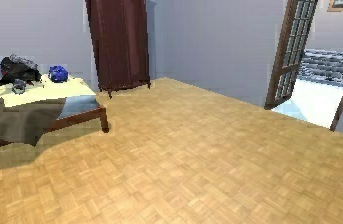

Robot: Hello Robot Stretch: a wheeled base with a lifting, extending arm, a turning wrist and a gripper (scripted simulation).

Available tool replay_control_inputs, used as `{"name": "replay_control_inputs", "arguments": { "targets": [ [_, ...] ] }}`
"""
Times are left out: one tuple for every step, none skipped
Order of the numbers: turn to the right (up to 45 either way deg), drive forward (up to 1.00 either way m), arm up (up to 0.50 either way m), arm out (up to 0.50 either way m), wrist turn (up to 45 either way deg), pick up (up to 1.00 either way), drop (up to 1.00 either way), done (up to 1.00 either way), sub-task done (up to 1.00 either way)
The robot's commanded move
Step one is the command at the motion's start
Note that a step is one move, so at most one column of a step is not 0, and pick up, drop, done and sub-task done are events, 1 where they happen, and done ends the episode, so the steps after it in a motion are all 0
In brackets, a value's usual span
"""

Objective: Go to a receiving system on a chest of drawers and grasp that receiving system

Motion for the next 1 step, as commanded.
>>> {"name": "replay_control_inputs", "arguments": {
  "targets": [
    [0.0, 0.00, 0.00, 0.00, 45.0, 0.00, 0.00, 0.00, 0.00]
  ]
}}
